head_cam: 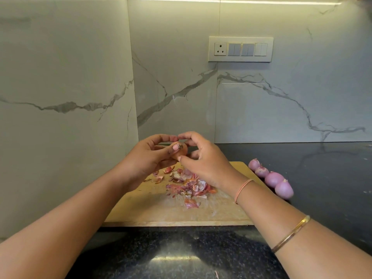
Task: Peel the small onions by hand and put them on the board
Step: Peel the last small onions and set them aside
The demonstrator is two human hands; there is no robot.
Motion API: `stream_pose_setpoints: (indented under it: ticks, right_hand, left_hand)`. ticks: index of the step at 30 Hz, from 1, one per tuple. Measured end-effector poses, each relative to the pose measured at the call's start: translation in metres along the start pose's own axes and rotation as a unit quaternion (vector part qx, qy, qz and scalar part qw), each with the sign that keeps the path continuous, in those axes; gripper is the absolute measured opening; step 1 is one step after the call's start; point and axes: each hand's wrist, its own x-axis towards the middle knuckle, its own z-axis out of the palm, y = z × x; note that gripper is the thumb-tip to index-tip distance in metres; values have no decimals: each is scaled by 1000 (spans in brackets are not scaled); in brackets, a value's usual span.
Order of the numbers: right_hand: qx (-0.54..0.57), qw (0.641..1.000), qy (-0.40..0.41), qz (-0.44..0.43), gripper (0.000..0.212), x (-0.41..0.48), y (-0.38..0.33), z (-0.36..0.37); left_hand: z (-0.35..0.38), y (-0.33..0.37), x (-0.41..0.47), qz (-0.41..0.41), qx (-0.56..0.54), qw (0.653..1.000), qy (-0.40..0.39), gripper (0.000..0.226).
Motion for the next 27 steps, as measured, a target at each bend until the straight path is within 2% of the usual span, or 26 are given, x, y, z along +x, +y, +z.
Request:
stream_pose_setpoints:
  ticks: [3, 7, 14, 19, 23, 27]
  right_hand:
    - [21, 999, 23, -8, 44, 0, 0, 2]
    - [53, 997, 58, 3, 44, 3, 1, 3]
    - [66, 996, 55, 1, 42, 3, 3, 6]
    - [42, 997, 68, -23, 46, 5, 5, 9]
    - [-16, 993, 111, -47, 33, 8, 10, 13]
    - [-41, 989, 132, -42, 33, 9, 10, 16]
  left_hand:
    - [3, 2, -1, 16, -50, 998, 15, 38]
    - [5, 5, -2, 43, -46, 997, 44, 15]
    - [7, 5, -4, 107, 92, 985, 94, 10]
    - [10, 2, -3, 125, 71, 982, 125, 14]
    - [15, -1, -2, 129, 57, 981, 136, 13]
    - [18, -2, -3, 132, 64, 979, 140, 14]
